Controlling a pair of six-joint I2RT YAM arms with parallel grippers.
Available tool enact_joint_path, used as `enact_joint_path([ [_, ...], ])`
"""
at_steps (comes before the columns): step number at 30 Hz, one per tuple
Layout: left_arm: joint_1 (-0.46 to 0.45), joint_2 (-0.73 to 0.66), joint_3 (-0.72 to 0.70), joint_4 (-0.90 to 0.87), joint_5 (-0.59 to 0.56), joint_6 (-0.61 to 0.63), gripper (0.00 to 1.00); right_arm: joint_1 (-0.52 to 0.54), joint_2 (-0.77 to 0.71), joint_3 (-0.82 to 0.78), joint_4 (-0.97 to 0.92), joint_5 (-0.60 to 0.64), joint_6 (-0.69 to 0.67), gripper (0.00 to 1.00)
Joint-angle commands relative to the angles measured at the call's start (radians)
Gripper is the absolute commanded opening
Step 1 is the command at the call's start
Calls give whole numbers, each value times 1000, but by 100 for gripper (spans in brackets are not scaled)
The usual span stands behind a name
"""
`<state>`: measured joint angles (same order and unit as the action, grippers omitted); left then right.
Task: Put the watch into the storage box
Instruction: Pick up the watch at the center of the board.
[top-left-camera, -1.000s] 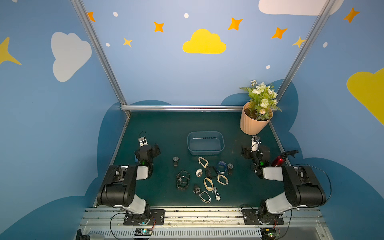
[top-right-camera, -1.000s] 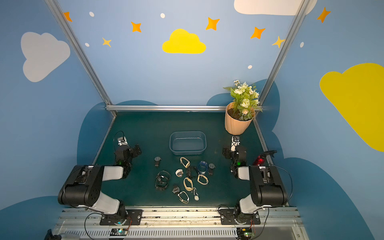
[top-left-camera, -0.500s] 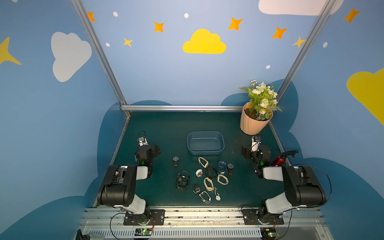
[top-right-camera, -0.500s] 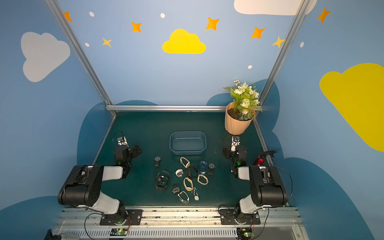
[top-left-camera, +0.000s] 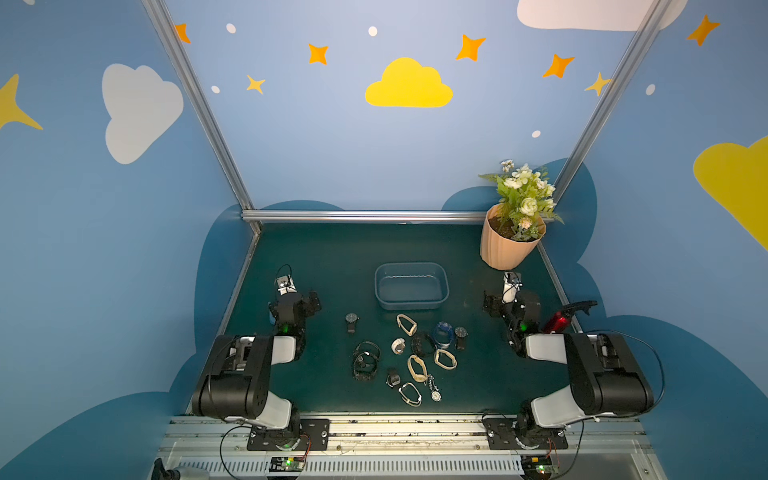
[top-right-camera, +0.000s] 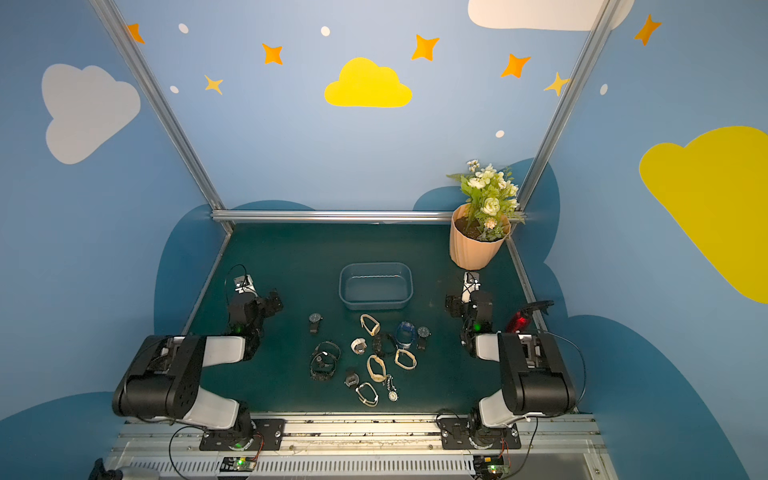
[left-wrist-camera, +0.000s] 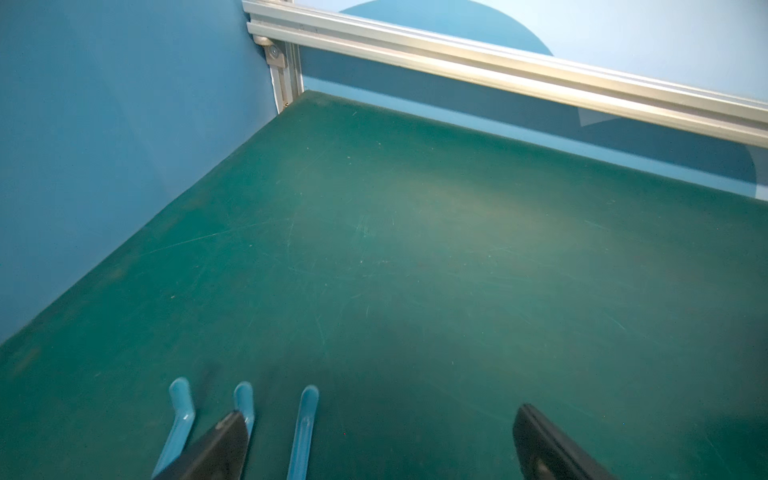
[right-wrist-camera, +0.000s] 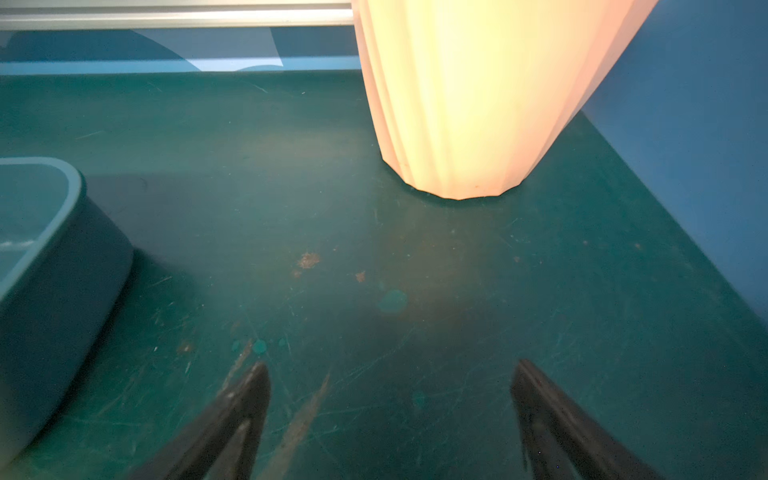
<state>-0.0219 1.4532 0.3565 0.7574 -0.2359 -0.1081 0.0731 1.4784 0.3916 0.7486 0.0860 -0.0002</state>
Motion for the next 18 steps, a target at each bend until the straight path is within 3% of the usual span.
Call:
enact_joint_path([
  [1, -38, -176, 92, -291, -210, -98, 100, 32, -167, 134, -360, 138, 68, 91],
  [3, -41, -251, 183, -577, -290, -268, 99, 84, -235, 220, -556, 218, 100, 91],
  [5, -49, -325, 200, -687, -329, -386, 99, 132, -287, 230, -556, 256, 124, 92],
  [7, -47, -419, 171, -720, -328, -523, 99, 133, -327, 226, -552, 293, 314, 92],
  [9, -36, -520, 117, -690, -238, -548, 100, 103, -345, 220, -583, 269, 467, 92],
  [14, -27, -727, 52, -758, -112, -607, 100, 64, -311, 257, -618, 67, 411, 91],
  [18, -27, -823, 69, -937, 11, -634, 100, 125, -251, 399, -835, 144, 395, 92],
])
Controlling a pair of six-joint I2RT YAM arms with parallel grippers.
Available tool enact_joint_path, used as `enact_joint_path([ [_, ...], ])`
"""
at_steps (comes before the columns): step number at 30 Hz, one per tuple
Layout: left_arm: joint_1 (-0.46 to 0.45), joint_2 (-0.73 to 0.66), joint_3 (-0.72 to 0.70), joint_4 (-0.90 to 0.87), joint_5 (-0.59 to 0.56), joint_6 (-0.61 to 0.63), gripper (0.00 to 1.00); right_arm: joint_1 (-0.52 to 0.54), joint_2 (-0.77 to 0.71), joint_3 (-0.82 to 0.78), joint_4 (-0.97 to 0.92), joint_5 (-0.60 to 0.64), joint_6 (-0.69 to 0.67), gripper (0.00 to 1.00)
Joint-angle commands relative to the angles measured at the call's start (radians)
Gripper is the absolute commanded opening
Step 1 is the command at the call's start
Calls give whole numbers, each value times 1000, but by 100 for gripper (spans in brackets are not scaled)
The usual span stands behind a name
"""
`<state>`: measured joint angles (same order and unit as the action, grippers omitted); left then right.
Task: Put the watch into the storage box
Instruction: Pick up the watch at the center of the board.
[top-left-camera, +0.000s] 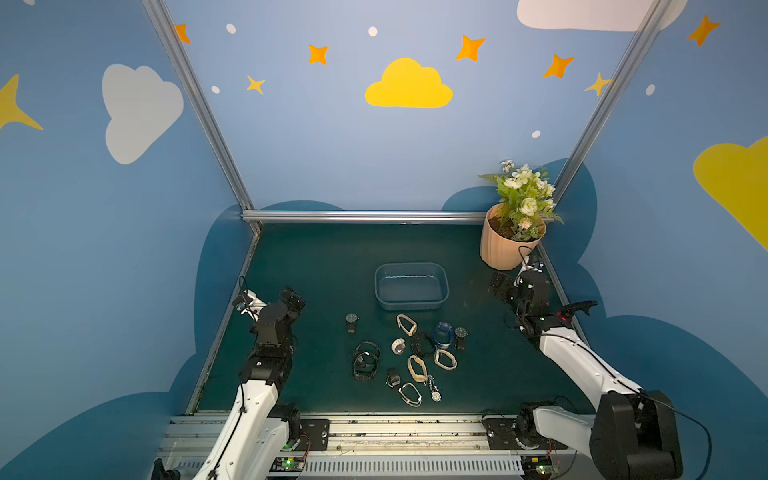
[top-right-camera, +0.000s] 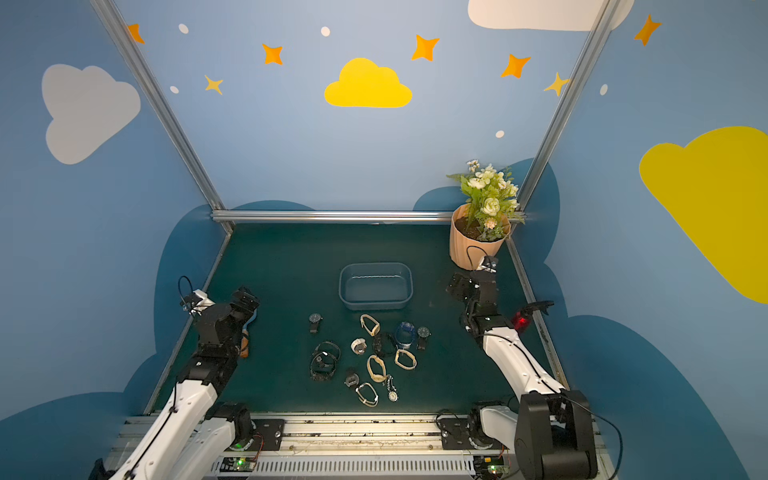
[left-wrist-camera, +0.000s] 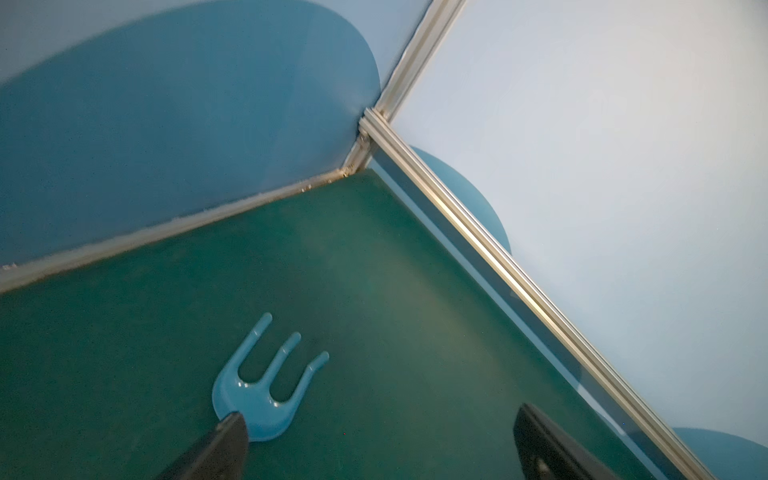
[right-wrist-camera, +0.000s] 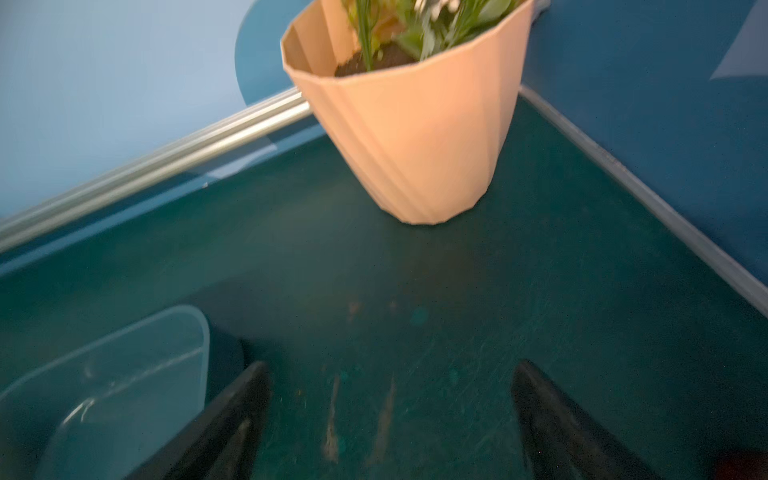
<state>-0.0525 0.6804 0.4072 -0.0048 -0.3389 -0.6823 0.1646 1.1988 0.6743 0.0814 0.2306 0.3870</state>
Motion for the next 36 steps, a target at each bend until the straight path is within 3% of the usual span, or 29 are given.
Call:
enact_joint_path([
  [1, 3, -66, 24, -212, 136, -54, 100, 40, 33, 130, -184, -15, 8, 91],
  [4, 3, -96, 12, -268, 225, -25, 100, 30, 28, 100, -155, -50, 103, 91],
  [8, 0, -66, 14, -328, 370, -58, 96, 18, 25, 56, -64, -187, 94, 91],
  [13, -61, 27, 16, -370, 509, -106, 90, 80, 112, 200, -248, -204, 57, 91],
  [20, -296, 112, 27, -375, 425, -143, 85, 242, 165, 282, -324, -203, 16, 91],
  [23, -354, 147, 20, -343, 382, -139, 82, 317, 184, 301, -334, -205, -11, 91],
  [29, -380, 271, 80, -345, 390, -111, 77, 443, 197, 325, -340, -261, -37, 91],
  [36, -391, 322, 85, -273, 366, -100, 74, 557, 203, 314, -290, -307, -64, 91],
])
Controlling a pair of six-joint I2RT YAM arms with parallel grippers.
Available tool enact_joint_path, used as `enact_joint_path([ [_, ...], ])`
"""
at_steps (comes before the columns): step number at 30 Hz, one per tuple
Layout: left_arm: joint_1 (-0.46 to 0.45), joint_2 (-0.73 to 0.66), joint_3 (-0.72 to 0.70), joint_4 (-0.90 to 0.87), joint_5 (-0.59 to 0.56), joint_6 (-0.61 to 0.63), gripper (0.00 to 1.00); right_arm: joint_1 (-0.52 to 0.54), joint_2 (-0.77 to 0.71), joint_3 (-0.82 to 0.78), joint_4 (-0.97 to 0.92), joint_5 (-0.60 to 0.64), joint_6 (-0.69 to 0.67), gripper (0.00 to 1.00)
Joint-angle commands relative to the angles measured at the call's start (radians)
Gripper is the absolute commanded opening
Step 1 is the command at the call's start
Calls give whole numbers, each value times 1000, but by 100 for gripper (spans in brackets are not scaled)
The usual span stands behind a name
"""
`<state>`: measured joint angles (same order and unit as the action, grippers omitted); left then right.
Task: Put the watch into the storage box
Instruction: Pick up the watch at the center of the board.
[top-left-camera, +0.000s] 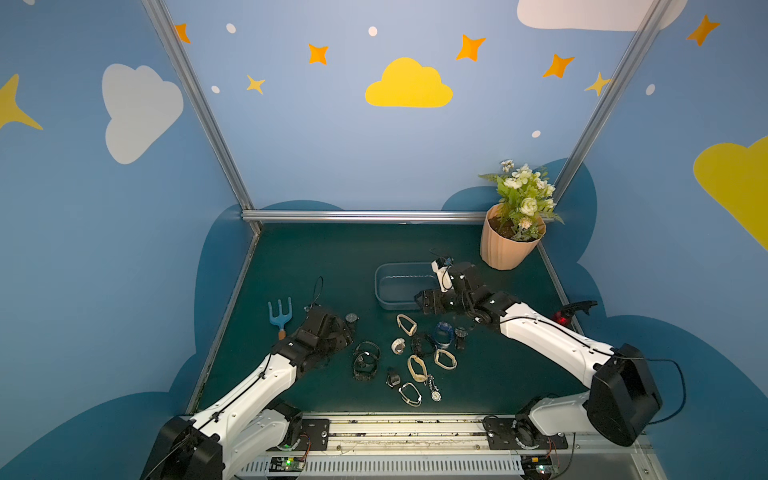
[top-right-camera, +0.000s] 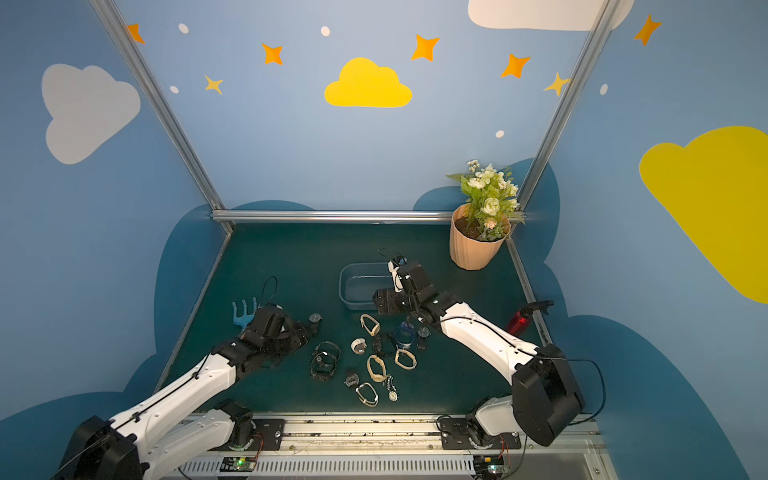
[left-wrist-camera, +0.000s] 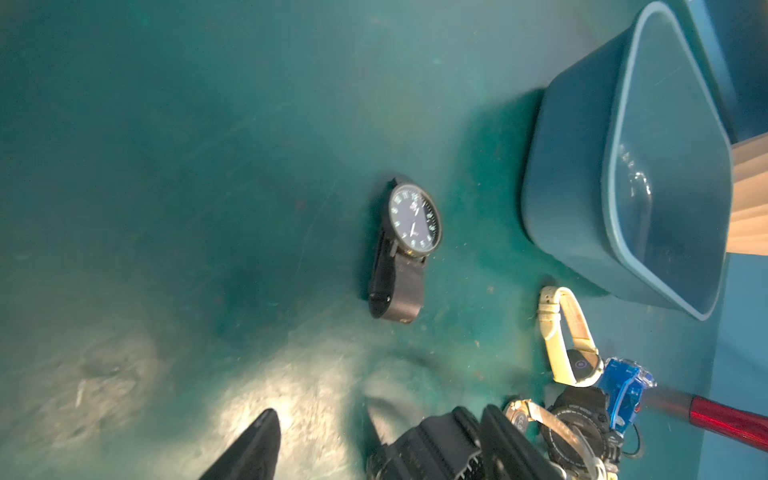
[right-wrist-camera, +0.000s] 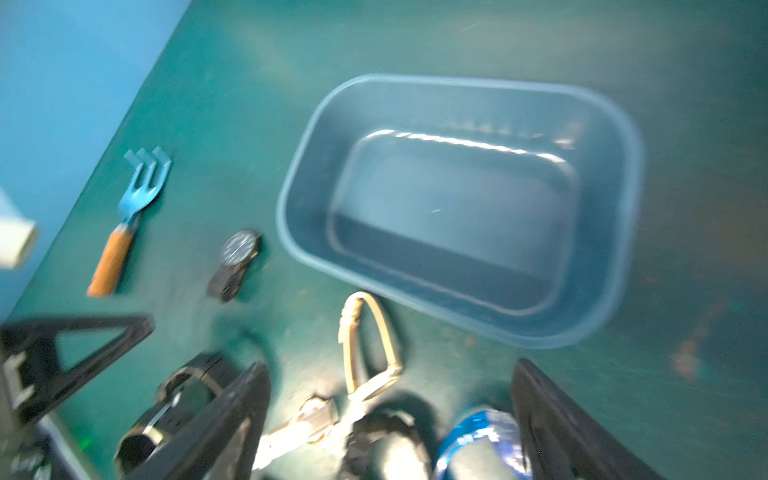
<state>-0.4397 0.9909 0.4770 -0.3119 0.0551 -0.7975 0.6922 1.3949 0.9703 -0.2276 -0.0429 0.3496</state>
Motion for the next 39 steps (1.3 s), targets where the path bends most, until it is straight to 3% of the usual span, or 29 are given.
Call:
enact_joint_path([
  [1, -4, 21, 19, 38, -34, 18, 74, 40, 3, 11, 35, -52, -26, 91],
  [6, -4, 112, 44, 63, -51, 65, 68, 75, -17, -56, 140, -116, -13, 91],
  [16, -4, 307, 137, 70, -70, 83, 59, 142, -51, -88, 158, -75, 1, 91],
  [24, -5, 429, 210, 40, -101, 87, 45, 148, -74, -104, 169, -71, 6, 91],
  [39, -11, 530, 252, 16, -118, 86, 48, 149, -99, -133, 191, -57, 12, 91],
])
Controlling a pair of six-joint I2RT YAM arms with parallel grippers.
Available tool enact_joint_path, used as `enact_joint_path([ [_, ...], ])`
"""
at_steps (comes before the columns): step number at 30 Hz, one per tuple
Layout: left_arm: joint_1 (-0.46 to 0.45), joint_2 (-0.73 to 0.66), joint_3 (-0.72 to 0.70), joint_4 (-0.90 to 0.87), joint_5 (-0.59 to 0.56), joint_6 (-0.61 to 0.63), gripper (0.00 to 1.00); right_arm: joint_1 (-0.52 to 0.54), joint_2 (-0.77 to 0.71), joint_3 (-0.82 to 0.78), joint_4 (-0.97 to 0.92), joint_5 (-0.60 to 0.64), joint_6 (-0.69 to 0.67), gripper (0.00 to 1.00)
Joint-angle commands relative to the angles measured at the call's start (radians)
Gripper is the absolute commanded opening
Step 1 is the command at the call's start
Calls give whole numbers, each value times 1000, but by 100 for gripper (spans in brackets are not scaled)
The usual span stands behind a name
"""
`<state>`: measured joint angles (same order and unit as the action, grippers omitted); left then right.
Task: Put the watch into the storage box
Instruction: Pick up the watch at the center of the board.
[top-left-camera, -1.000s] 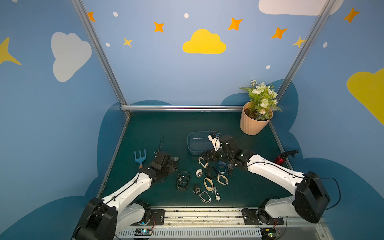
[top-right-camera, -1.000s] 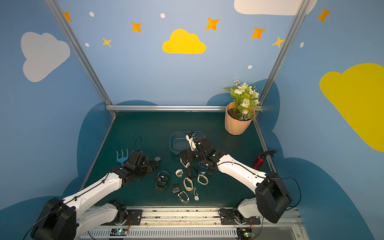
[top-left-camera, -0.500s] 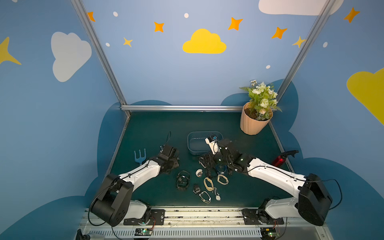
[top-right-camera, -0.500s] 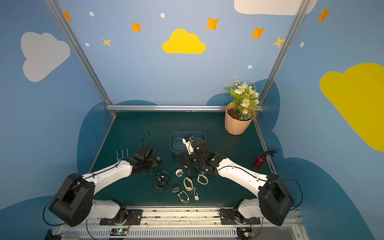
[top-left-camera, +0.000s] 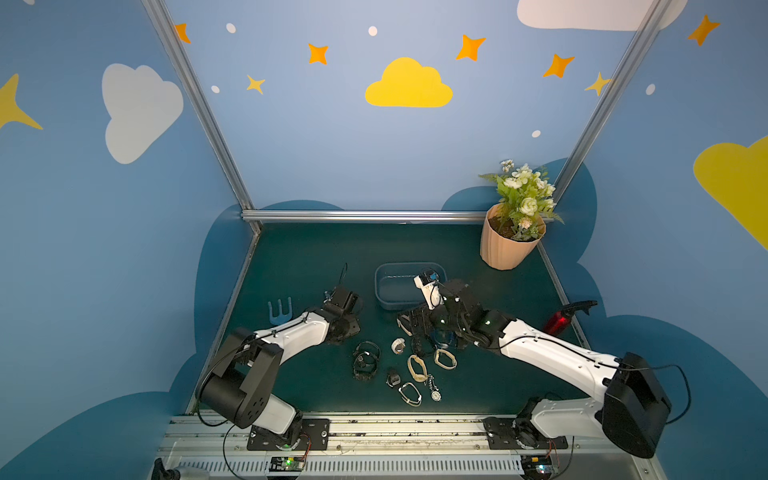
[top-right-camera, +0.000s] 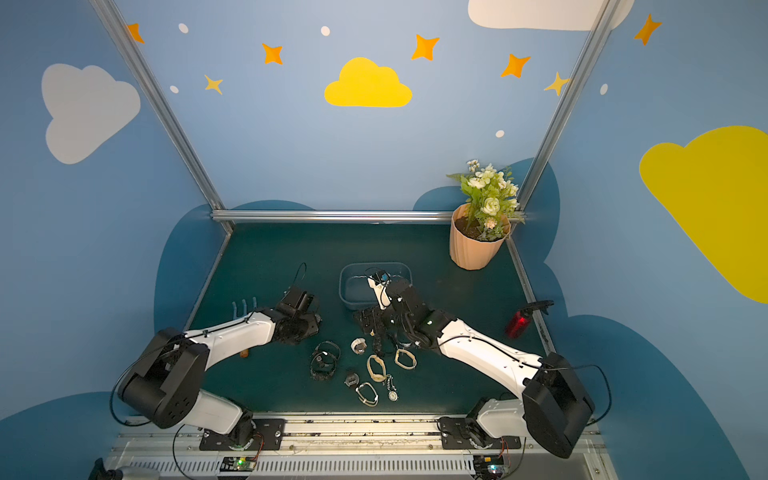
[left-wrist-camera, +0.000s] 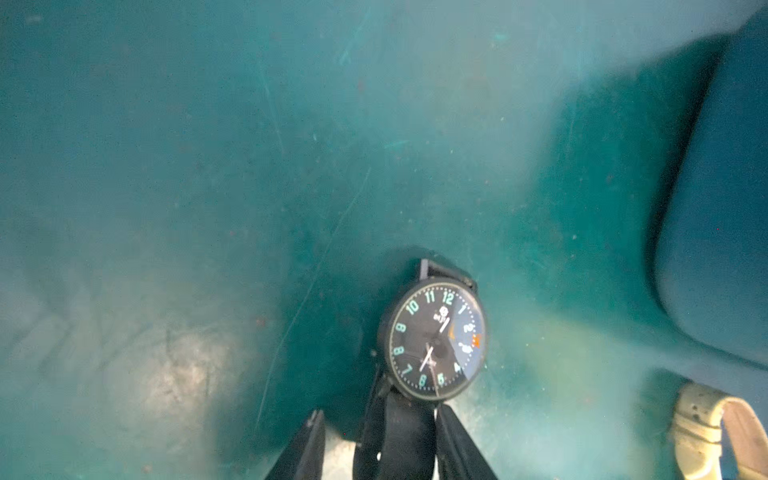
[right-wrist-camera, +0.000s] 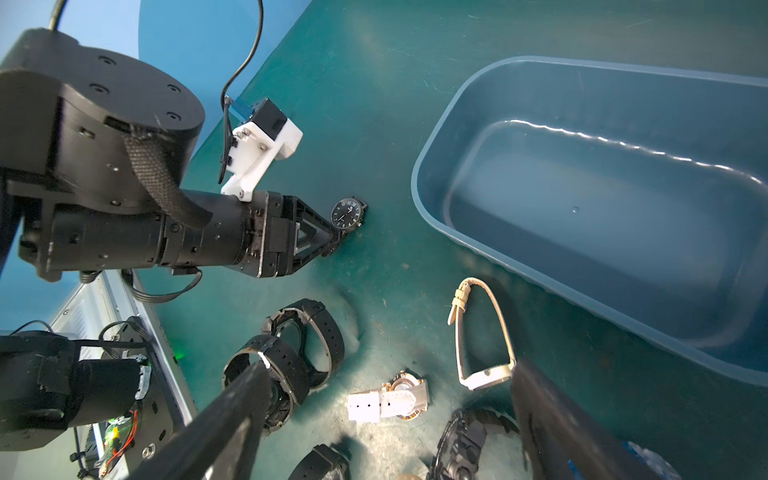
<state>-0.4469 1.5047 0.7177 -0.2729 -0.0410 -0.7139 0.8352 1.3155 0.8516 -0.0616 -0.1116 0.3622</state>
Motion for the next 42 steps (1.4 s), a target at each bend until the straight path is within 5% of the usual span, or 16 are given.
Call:
enact_joint_path([
  [1, -6, 18, 13, -21, -21, 1, 49, 5, -18, -16, 27, 14, -1, 91],
  [10, -38, 33, 34, -49, -45, 2, 46, 7, -22, -24, 34, 31, 0, 91],
  [24, -45, 6, 71, -115, -56, -2, 14, 4, -26, -22, 31, 30, 12, 92],
  [42, -51, -274, 177, -112, 65, 117, 16, 0, -50, -16, 49, 69, 55, 91],
])
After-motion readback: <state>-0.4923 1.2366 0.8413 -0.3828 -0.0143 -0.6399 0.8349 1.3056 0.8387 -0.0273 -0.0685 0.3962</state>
